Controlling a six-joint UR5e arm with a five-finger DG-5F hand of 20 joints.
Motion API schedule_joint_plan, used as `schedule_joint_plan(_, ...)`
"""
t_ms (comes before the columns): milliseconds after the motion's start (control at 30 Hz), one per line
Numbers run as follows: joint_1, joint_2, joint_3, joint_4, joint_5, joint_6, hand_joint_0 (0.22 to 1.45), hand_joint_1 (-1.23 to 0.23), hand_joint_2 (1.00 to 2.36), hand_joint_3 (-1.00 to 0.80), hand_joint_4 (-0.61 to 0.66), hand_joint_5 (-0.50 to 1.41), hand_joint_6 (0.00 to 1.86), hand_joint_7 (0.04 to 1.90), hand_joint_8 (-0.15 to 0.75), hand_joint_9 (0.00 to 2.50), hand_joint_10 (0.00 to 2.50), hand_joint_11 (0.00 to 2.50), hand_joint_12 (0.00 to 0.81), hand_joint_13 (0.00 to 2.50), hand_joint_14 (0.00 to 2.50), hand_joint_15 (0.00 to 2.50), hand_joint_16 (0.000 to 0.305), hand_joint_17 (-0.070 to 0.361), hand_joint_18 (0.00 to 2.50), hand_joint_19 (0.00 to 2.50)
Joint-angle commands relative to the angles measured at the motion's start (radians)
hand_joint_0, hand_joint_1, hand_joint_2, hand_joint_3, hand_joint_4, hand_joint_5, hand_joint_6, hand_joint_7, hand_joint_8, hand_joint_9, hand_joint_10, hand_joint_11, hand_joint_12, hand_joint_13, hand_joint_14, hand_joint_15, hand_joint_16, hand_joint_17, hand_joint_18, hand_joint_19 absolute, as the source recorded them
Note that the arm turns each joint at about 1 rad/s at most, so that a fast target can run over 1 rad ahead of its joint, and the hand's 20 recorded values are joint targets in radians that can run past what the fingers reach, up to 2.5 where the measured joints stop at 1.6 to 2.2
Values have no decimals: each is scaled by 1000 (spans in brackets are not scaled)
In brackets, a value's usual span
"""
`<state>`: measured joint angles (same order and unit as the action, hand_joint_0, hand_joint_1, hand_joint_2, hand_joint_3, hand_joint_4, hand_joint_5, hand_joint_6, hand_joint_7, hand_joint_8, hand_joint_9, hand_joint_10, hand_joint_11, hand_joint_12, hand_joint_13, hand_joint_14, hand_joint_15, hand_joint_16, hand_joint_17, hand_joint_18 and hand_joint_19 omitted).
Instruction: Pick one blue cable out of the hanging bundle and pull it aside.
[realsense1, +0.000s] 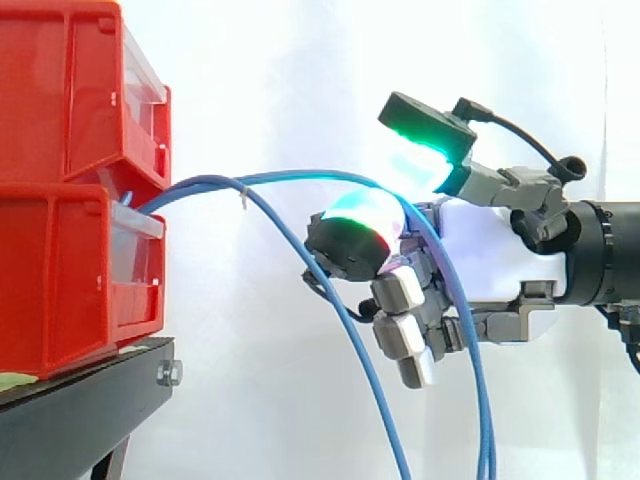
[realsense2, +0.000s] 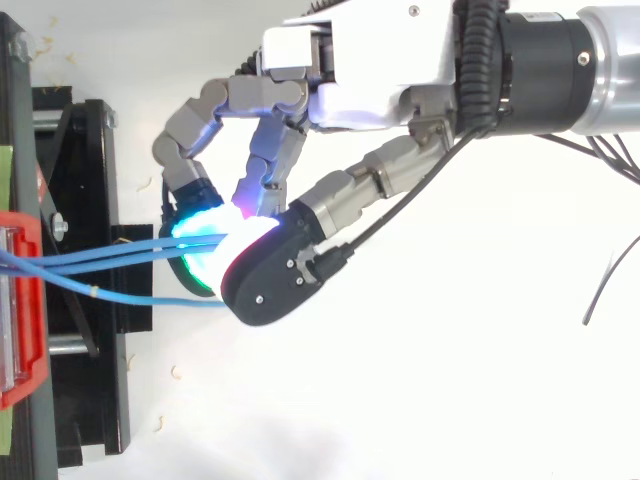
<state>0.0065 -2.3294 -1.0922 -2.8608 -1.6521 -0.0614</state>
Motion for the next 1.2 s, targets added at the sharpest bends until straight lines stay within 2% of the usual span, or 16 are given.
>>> schedule_joint_plan(0,0,-1,0,0,0,0,643,-831,1013,-336,138,-158,885,1206,327,990,16,556,353,995,21,550,48,109,952,513)
schedule_joint_plan(100,0,1,0,-2,-2,3,692,-881,1000,-500,145,-157,875,1222,323,974,16,558,343,982,20,542,48,108,943,473)
schedule_joint_plan(167,-2,-1,0,-5,-2,3,688,-885,1000,-500,158,-156,872,1213,323,972,17,548,342,979,20,540,47,106,939,474)
schedule_joint_plan(233,-3,-1,0,-8,-2,5,625,-859,1000,-500,229,-142,863,1250,320,978,16,562,338,981,22,548,47,106,935,485)
schedule_joint_plan(300,-6,1,0,-11,-3,5,526,-817,1000,-500,215,-128,864,1237,334,1019,15,562,352,998,21,551,50,112,960,500)
schedule_joint_plan(400,-11,1,0,-14,-20,3,411,-625,1000,-500,181,-121,865,1205,389,1065,14,536,413,1048,17,547,61,138,1055,505)
schedule_joint_plan(467,-13,1,0,-14,-25,3,411,-522,1000,-500,168,-120,864,1213,393,1068,13,526,425,1043,16,548,63,141,1052,524)
schedule_joint_plan(600,-13,1,5,-12,-25,2,446,-462,1000,-500,143,-122,864,1227,381,1048,13,532,416,1017,19,569,60,136,1003,567)
schedule_joint_plan(633,-14,1,6,-12,-25,0,452,-475,1000,-492,141,-122,863,1232,381,1043,13,524,410,1015,17,572,60,134,998,570)
schedule_joint_plan(800,-16,-1,23,-14,-25,-3,484,-566,1015,-233,146,-127,862,1280,370,1032,14,524,395,993,20,575,56,127,965,593)
schedule_joint_plan(900,-16,1,26,-14,-26,-6,507,-609,1013,-144,163,-124,872,1228,400,1060,12,513,431,1034,16,550,65,145,1052,541)
schedule_joint_plan(1033,-16,-1,28,-12,-26,-6,525,-657,1011,-69,157,-129,881,1219,408,1064,12,525,437,1046,16,547,66,149,1078,515)
schedule_joint_plan(1167,-16,1,28,-12,-26,-8,544,-716,1015,-67,160,-142,891,1188,385,1025,13,533,418,1027,17,553,62,139,1042,508)
